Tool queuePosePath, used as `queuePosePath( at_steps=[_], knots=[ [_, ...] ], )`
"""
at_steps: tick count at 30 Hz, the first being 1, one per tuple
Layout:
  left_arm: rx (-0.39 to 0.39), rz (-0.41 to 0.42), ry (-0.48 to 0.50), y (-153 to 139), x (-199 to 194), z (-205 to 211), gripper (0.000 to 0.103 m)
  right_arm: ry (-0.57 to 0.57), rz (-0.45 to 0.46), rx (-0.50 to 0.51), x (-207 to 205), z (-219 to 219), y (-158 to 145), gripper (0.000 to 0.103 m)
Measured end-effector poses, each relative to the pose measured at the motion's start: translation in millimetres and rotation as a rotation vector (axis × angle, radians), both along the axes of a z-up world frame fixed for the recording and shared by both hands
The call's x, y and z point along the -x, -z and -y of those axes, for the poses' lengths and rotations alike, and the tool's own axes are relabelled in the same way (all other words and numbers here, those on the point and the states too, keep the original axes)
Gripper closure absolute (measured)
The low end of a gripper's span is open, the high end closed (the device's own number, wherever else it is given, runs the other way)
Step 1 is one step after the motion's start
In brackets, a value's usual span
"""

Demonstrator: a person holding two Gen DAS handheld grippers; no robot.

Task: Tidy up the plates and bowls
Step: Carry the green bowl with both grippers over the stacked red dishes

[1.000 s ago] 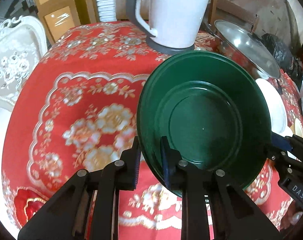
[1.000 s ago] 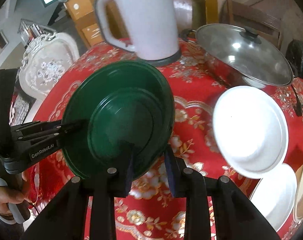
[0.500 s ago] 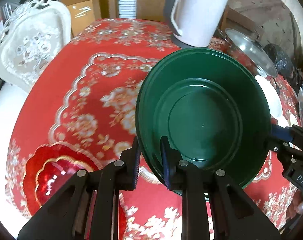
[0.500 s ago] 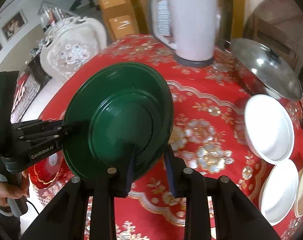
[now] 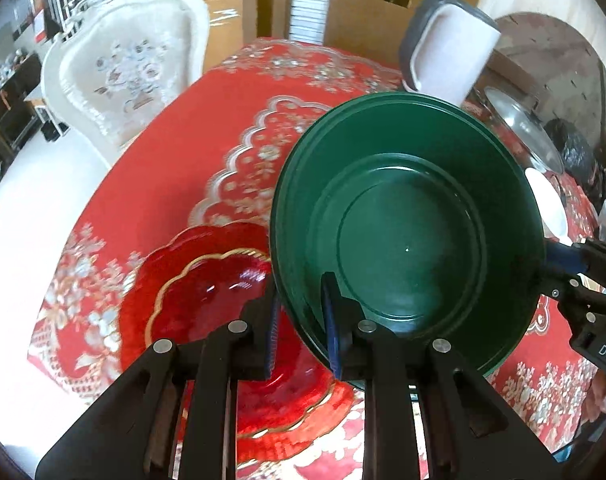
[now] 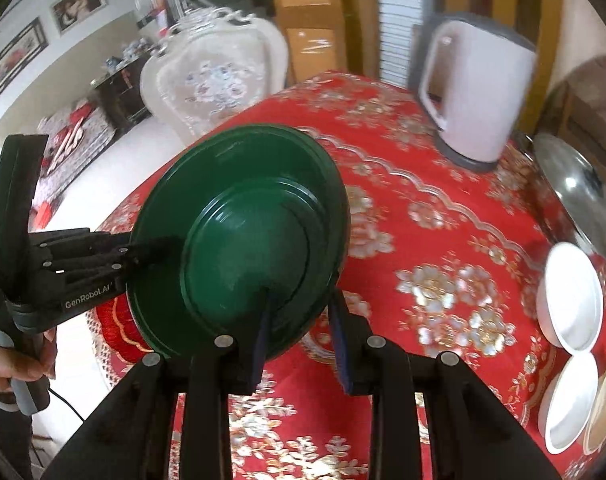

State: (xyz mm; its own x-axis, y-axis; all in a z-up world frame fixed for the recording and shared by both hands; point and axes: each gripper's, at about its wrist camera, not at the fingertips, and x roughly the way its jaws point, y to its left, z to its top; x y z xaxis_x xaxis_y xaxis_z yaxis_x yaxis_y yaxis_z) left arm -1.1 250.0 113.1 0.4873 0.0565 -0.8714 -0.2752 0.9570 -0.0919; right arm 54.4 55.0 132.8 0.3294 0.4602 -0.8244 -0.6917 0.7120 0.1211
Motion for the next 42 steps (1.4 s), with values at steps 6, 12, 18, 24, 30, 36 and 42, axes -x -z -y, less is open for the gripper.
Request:
queuePosePath(
  at_steps=[6, 12, 18, 24, 30, 36, 42],
  knots=[
    [-0.005, -0.002, -0.046, -4, 30, -27, 0.084, -0.068, -0.003, 0.018, 20, -31, -1, 0.075],
    [0.018, -0.01, -0.085, -2, 53, -48, 0.084, -0.12, -0.002, 0.042, 34, -58, 6, 0.074],
    [0.031, -0.017, -0.104, 2, 68, -58, 0.083, -0.152, -0.014, 0.059, 45, -73, 13, 0.072],
    [0.041, -0.042, -0.122, 17, 81, -64, 0.083, -0.179, -0.026, 0.085, 56, -86, 22, 0.072],
    [0.054, -0.077, -0.133, 30, 84, -71, 0.084, -0.201, -0.044, 0.121, 64, -97, 34, 0.072],
    [0.063, -0.104, -0.133, 40, 83, -74, 0.084, -0.208, -0.066, 0.147, 65, -103, 44, 0.072],
    [0.075, -0.126, -0.138, 50, 80, -79, 0.084, -0.218, -0.086, 0.166, 67, -106, 52, 0.072]
  ],
)
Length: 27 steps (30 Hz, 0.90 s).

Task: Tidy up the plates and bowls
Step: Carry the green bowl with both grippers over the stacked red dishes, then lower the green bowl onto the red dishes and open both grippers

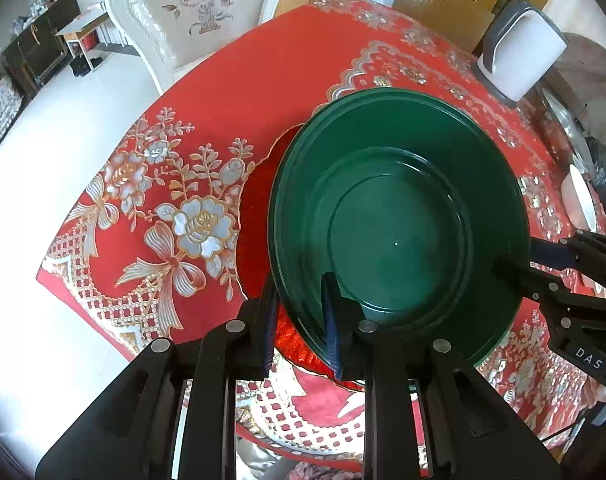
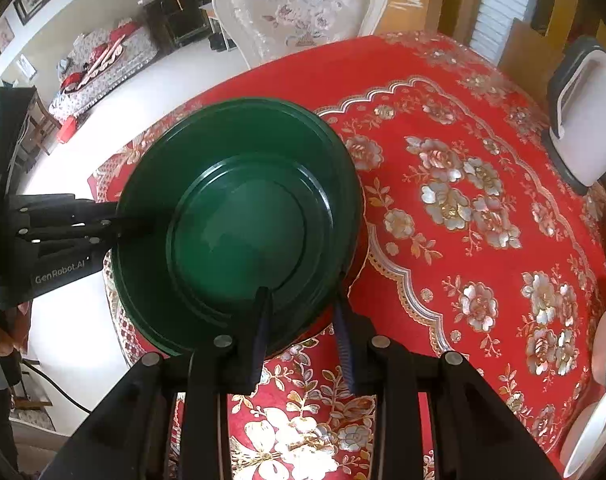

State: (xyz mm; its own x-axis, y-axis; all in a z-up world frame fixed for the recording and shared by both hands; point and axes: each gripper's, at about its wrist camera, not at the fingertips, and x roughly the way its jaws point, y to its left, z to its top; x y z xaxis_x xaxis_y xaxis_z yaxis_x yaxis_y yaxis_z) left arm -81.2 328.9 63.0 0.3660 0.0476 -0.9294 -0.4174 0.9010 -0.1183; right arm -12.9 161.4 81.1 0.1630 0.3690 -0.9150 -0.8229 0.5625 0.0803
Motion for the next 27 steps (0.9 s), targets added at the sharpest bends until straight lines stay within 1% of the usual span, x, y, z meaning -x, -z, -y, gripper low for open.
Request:
queuePosePath(
  at_steps=[8, 19, 25, 27],
  knots=[
    [0.007, 0.002, -0.003, 0.8, 0.9, -2.2, 0.084, -0.008, -0.009, 0.013, 0.2, -2.5, 2.9, 0.072],
    [-0.004, -0.002, -0.003, 3.1, 3.2, -3.6, 0.084, -0.012, -0.025, 0.019, -1.2, -5.3, 8.3, 0.071],
    [-0.032, 0.001, 0.001, 4.0, 2.2, -1.0, 0.084, -0.011, -0.03, 0.017, -2.2, -4.9, 9.6, 0.071],
    [-0.021, 0.0, -0.002, 5.3, 2.1, -1.8, 0.083, -0.007, -0.039, 0.011, -3.5, -3.8, 9.9, 0.071]
  ],
)
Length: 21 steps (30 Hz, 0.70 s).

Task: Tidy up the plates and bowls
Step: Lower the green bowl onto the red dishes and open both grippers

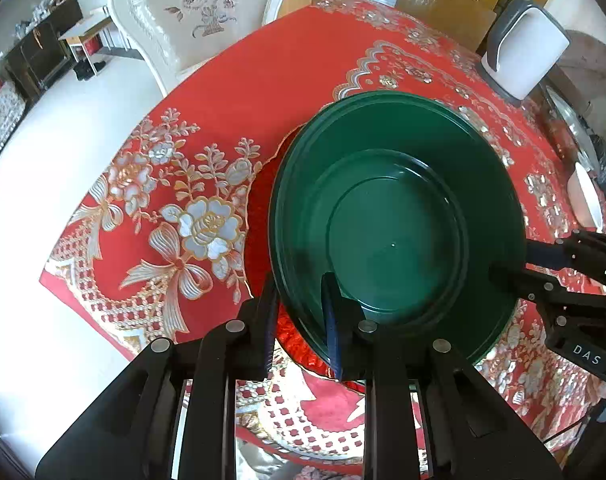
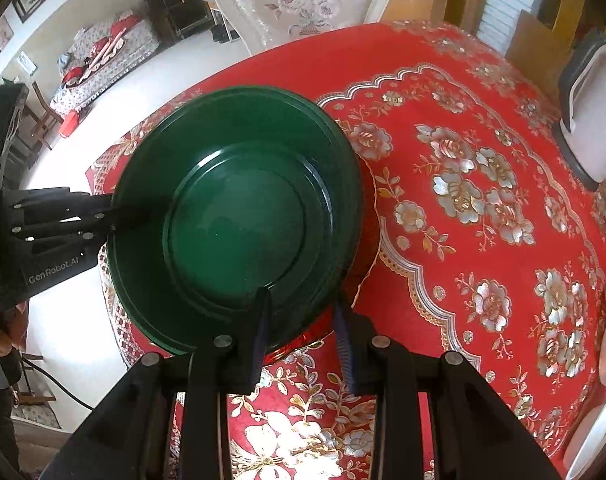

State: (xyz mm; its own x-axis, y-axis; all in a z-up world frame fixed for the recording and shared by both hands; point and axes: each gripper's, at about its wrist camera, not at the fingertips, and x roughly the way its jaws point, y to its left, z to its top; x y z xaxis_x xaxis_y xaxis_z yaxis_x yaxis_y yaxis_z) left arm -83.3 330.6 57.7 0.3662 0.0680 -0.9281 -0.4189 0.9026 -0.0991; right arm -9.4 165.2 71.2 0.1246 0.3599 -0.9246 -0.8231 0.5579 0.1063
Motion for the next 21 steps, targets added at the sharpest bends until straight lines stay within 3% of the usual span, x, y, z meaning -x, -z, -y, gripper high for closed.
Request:
queuePosePath(
  at_steps=[6, 16, 21],
  knots=[
    [0.037, -0.006, -0.011, 4, -1, -5, 0.077, -0.004, -0.041, -0.022, 0, 3, 1, 0.066],
    [-0.002, 0.024, -0.037, -14, 5, -9, 0.077, 0.042, -0.056, -0.08, -6, 21, -11, 0.061],
    [-0.026, 0.074, -0.036, -29, 8, -1, 0.059, 0.059, -0.055, -0.123, -6, 34, -20, 0.061]
  ],
)
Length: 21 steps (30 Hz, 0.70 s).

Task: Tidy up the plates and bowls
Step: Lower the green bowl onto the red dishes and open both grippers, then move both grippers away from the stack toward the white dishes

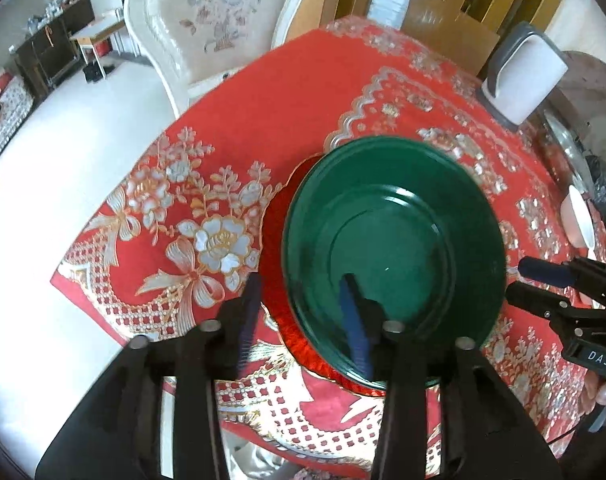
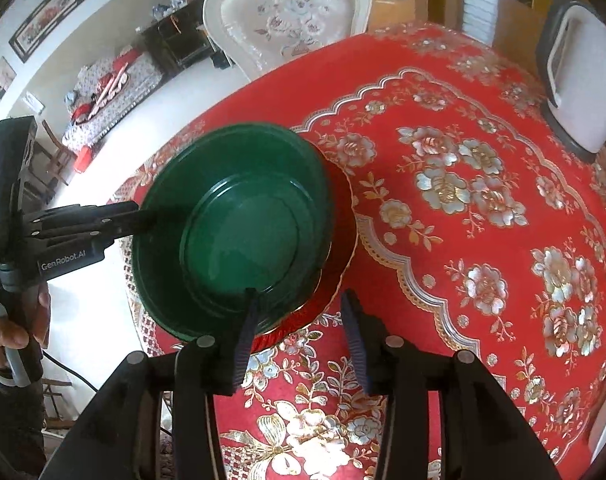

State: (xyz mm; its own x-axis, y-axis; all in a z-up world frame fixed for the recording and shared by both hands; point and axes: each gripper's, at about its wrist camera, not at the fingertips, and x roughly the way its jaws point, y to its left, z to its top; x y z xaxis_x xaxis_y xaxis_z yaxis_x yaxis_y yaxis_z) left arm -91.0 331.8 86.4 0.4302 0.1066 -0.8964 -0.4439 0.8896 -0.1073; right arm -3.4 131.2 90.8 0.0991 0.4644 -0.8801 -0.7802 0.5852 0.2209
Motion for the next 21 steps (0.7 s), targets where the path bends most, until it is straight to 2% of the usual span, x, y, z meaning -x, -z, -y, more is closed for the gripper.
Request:
queuePosePath(
  at_steps=[8, 21],
  knots=[
    [-0.062, 0.076, 0.043, -21, -5, 35, 0.058, 0.014, 0.018, -0.037, 6, 15, -8, 0.061],
    [-0.111, 0.217, 0.205, -33, -34, 135, 0.058, 0.107, 0.069, -0.056, 10, 72, -15, 0.056]
  ],
)
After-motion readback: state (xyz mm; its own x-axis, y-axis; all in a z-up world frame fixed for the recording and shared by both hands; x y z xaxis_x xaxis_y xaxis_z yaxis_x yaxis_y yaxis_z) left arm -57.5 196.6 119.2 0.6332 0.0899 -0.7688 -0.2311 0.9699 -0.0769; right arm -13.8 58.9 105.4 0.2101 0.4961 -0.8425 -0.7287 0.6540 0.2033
